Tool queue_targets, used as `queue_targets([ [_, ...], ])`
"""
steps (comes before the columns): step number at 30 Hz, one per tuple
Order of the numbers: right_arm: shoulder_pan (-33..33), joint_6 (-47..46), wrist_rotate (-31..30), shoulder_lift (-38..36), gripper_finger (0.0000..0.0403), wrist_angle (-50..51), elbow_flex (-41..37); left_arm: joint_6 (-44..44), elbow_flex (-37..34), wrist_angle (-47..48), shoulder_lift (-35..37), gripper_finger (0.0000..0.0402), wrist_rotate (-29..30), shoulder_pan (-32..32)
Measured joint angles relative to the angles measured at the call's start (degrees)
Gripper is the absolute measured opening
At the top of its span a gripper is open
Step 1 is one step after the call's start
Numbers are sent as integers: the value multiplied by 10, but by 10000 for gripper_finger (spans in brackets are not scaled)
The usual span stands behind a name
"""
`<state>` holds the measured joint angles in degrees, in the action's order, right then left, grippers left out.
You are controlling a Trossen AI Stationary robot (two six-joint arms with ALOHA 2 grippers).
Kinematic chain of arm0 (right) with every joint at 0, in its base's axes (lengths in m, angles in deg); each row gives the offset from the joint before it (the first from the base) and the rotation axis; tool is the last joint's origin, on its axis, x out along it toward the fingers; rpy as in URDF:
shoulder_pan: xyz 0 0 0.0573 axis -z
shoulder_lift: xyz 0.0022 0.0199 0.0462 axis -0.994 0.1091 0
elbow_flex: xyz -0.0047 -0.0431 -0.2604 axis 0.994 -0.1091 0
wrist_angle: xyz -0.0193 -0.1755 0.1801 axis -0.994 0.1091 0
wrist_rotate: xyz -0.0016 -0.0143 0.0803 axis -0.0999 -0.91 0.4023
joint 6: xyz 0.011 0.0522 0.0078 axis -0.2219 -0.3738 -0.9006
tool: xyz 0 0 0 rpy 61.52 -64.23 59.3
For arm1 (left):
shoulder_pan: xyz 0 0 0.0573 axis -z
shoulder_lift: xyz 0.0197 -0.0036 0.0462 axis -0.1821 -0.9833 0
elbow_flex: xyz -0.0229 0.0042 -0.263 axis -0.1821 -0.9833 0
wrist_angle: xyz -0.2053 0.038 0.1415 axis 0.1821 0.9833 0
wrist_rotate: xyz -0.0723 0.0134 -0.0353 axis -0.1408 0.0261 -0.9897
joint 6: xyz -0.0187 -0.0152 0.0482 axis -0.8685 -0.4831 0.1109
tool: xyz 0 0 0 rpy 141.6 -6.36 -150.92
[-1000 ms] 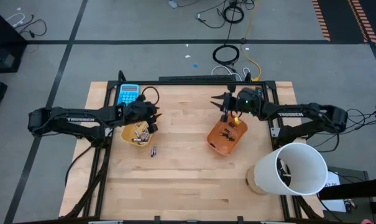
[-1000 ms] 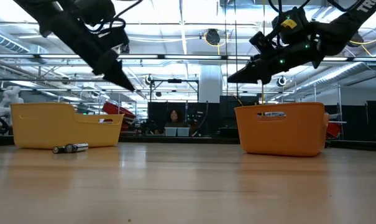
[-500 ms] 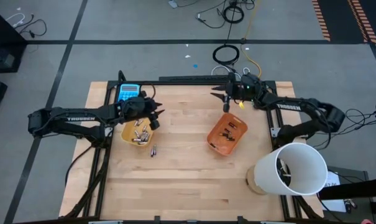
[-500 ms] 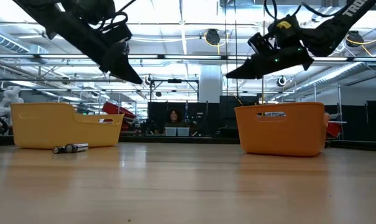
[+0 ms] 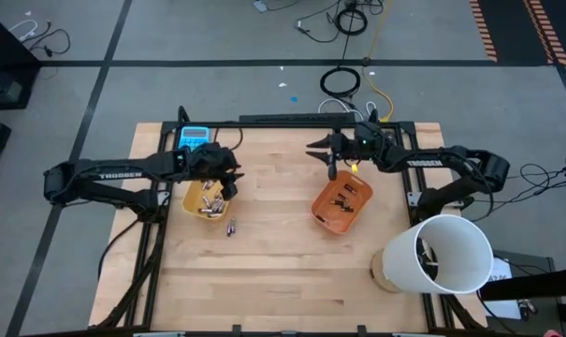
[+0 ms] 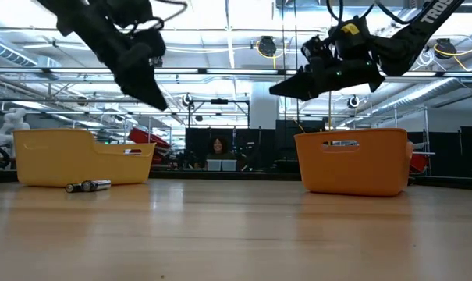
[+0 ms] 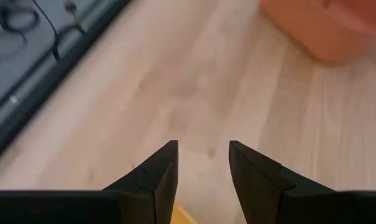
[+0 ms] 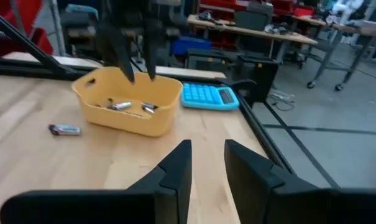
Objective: Sort batteries
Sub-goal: Put the silver battery into the yellow bin
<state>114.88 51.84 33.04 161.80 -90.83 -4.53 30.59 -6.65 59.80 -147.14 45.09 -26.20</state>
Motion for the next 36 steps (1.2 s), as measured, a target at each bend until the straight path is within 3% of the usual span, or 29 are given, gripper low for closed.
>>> queue_targets([
  [6, -28, -8, -5, 0, 86, -15, 0, -13, 23, 36, -71, 152, -22, 45],
  [9, -42, 7, -39, 0, 86, -29, -8, -4, 55, 49, -115, 152, -25, 75],
  [18, -59, 35, -65, 0, 86, -29, -24, 54, 147, 214, -225, 152, -7, 160],
  [21, -59, 40, -61, 0, 86, -28, -24, 102, 149, 236, -247, 152, 1, 182],
  [28, -70, 50, -60, 0, 86, -3, -24, 109, 150, 234, -273, 152, -44, 217],
  [36, -72, 51, -60, 0, 86, -6, -24, 160, 150, 253, -312, 152, -47, 261],
])
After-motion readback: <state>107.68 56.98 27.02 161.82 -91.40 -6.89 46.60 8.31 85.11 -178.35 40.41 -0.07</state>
